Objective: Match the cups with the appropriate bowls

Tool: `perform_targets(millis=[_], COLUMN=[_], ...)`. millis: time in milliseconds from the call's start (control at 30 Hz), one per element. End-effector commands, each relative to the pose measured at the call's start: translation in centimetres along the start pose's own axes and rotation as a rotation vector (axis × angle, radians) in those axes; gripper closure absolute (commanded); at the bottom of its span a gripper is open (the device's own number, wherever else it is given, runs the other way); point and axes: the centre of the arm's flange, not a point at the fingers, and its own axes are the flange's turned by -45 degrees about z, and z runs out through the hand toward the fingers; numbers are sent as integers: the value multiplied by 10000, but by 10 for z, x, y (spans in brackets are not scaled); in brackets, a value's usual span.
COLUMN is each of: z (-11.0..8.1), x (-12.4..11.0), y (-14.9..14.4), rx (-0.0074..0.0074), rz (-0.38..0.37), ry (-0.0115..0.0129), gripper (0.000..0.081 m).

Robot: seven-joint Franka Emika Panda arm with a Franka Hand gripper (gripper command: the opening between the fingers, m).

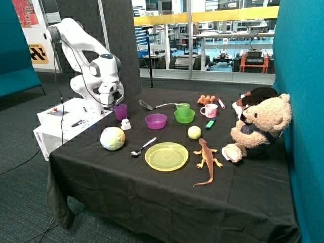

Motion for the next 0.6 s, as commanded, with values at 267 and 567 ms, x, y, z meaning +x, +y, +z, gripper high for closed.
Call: perform_targets(millis=[267, 567], z=[10, 18], x=[1, 8], y=[1, -5], rx=[-12, -12], rz=[-15, -72], ry=[20, 20], gripper=[361, 366])
